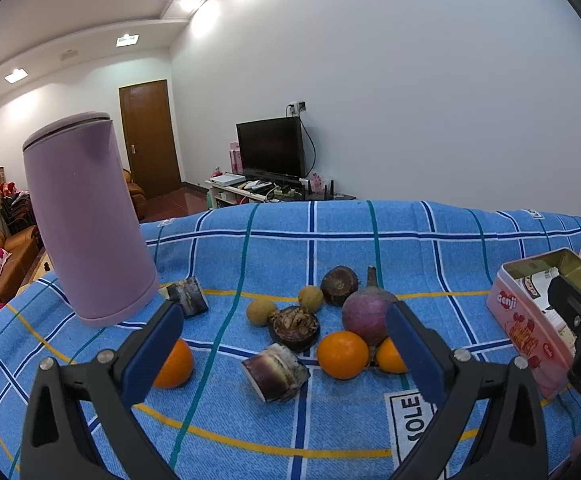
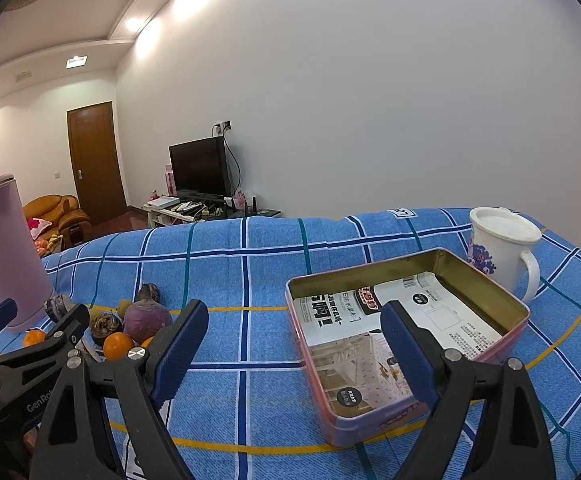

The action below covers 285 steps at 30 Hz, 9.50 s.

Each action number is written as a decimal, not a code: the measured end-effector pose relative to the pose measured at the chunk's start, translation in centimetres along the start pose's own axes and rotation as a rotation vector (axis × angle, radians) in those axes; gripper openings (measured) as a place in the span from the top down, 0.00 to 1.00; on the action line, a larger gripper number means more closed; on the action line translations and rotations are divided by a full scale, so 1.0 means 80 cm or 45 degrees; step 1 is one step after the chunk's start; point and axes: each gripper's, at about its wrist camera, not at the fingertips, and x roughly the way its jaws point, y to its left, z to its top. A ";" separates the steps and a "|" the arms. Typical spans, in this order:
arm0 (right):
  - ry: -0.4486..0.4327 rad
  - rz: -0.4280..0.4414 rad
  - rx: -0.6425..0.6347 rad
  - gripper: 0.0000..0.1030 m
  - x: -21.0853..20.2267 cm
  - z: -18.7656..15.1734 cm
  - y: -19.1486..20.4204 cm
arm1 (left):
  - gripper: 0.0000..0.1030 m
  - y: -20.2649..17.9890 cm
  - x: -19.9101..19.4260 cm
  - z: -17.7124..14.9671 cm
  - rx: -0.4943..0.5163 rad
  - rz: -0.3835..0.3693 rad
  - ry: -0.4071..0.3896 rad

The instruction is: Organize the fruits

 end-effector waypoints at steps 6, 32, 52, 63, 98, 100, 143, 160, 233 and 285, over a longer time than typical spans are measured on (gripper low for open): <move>0.002 0.000 0.000 0.13 0.000 0.000 -0.001 | 0.00 0.000 0.000 0.000 0.000 -0.001 0.001; 0.014 0.010 0.002 0.13 0.003 -0.001 -0.002 | 0.00 0.000 0.001 -0.001 -0.002 -0.001 0.004; 0.015 0.023 -0.009 0.13 0.005 -0.001 0.000 | 0.00 0.001 0.005 -0.001 0.009 -0.007 0.036; 0.251 0.317 -0.102 0.46 0.041 -0.006 0.044 | 0.00 0.098 0.036 0.021 -0.001 0.420 0.061; 0.480 0.456 -0.183 0.59 0.063 -0.022 0.057 | 0.28 0.008 0.079 -0.024 0.310 -0.202 0.430; 0.476 0.446 -0.154 0.59 0.056 -0.025 0.045 | 0.37 0.009 0.086 -0.026 0.309 -0.227 0.469; 0.219 0.032 -0.151 0.59 0.048 0.012 -0.171 | 0.54 -0.192 -0.019 0.024 0.158 -0.672 0.189; 0.322 0.053 -0.110 0.58 0.065 0.006 -0.195 | 0.54 -0.271 0.003 0.002 0.258 -0.677 0.307; -0.069 0.051 -0.036 0.31 -0.007 0.005 -0.051 | 0.00 0.011 0.006 -0.006 0.070 -0.067 0.072; 0.603 0.497 -0.108 0.61 0.108 -0.036 0.159 | 0.09 0.113 0.091 -0.025 0.056 -0.010 0.480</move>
